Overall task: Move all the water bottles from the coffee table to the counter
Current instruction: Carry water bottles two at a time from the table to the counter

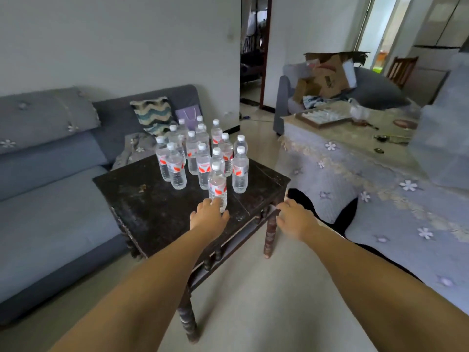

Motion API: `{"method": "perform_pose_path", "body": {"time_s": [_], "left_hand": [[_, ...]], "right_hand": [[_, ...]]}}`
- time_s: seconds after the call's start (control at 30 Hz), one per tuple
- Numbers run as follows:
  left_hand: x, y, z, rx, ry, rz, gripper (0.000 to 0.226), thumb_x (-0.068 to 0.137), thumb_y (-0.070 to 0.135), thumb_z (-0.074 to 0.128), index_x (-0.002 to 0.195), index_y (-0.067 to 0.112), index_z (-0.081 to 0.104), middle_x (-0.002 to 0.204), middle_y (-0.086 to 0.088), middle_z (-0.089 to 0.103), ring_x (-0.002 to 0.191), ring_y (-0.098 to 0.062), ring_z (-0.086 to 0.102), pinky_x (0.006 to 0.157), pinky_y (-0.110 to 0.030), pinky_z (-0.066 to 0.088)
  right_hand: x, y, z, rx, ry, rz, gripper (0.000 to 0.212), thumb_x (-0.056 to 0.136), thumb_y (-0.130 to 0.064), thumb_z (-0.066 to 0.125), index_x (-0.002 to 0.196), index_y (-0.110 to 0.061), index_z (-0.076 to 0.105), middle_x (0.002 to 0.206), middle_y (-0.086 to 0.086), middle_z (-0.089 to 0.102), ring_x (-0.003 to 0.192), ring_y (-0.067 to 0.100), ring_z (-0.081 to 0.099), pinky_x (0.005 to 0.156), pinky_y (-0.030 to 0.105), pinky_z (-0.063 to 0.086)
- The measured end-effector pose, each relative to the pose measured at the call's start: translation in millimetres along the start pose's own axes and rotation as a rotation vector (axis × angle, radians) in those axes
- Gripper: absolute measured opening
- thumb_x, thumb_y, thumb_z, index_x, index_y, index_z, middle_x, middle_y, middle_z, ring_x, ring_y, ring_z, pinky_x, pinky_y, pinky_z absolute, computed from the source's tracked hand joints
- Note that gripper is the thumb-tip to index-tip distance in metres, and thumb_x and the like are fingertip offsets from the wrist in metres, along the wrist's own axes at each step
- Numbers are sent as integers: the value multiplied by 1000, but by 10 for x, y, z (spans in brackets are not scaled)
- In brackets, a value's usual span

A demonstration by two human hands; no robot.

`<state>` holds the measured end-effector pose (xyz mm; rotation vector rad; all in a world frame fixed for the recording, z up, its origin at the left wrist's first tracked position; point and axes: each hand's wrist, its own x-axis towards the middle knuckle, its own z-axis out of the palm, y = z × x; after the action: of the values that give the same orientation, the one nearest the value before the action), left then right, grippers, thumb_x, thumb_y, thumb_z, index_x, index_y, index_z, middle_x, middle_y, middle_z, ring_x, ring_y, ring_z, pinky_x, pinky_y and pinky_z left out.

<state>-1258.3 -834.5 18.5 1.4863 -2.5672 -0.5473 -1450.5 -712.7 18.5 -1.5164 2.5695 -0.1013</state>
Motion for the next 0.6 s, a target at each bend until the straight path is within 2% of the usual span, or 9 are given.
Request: {"method": "perform_pose_path", "body": {"time_s": [0.23,0.3,0.4,0.5,0.6], "left_hand": [[927,-183,262,-32,-43,-147,55,94,43,48,142,19,35,143,-8,42,131,-30,42,104,-49,40],[1183,-216,318,-59,-55,-201,64,91,46,53,145,19,30,145,-9,40,133,-30,41,106,-50,41],[1605,-226,432,-227,-81,-309,82,82,50,65,147,21,24,146,-9,41,134,-31,42,107,-51,40],[1856,-249,604,-392,-41,-386,99,63,65,69,143,30,23,141,-5,48,129,-29,49,102,-53,46],[2022,-239,784,-519,26,-474,100,68,54,76,148,31,18,144,-3,43,132,-28,46,106,-53,43]], "right_hand": [[1285,-89,258,92,-103,-45,52,99,-37,45,145,-15,37,148,9,40,134,29,44,110,45,39],[1650,-111,312,125,-123,-46,58,98,-39,49,148,-14,33,149,9,39,136,29,43,109,45,39],[2247,-99,401,219,-164,-26,66,95,-41,54,149,-12,29,151,10,38,137,31,42,109,45,40],[2643,-81,486,306,-183,7,68,93,-38,60,147,-8,32,147,14,40,135,32,44,106,43,41],[2959,-99,628,427,-188,44,71,90,-33,66,146,-6,32,146,16,40,134,33,45,105,42,42]]}}
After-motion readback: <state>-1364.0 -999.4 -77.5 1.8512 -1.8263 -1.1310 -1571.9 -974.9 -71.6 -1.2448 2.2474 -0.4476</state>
